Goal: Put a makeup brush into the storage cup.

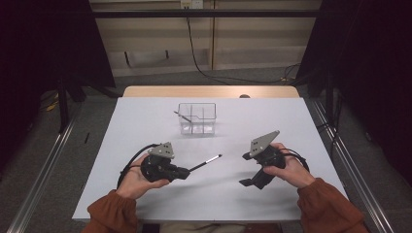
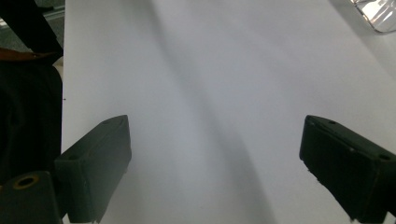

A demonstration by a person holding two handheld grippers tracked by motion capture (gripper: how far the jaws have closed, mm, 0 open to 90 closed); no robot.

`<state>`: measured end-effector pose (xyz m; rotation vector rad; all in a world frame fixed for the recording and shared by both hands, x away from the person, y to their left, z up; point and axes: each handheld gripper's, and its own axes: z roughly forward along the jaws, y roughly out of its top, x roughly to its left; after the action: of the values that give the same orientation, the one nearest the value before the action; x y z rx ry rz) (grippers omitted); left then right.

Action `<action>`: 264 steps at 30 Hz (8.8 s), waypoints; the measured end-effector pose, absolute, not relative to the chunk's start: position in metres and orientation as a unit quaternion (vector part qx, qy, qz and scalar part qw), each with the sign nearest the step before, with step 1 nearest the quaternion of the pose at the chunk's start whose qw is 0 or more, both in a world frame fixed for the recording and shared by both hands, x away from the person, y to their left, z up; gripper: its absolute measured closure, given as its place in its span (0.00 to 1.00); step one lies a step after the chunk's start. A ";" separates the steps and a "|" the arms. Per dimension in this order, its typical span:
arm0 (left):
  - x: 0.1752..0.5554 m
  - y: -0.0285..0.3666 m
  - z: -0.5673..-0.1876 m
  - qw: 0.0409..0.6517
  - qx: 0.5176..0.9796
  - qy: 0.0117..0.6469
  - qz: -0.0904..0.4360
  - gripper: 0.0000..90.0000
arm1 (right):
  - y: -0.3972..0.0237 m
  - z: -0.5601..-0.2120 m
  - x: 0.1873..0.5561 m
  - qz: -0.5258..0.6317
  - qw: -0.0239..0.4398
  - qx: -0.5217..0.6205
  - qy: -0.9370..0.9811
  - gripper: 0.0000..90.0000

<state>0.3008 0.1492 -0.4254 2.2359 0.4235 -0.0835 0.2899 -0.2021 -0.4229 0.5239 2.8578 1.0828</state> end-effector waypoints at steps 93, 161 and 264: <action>0.282 0.112 -0.437 0.527 0.839 0.134 -0.009 0.93 | -0.186 -0.424 0.289 0.621 -0.024 0.205 0.756 0.85; 0.293 0.141 -0.422 0.527 0.811 0.232 0.103 0.03 | -0.206 -0.386 0.303 0.561 -0.067 0.218 0.796 0.93; 0.297 0.068 -0.430 0.554 0.813 0.180 0.014 0.93 | -0.148 -0.357 0.337 0.372 -0.092 0.201 0.902 0.93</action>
<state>0.2974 0.0676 -0.4304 1.9197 0.4241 0.0339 0.3369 -0.1483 -0.3567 0.6713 3.0121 1.2412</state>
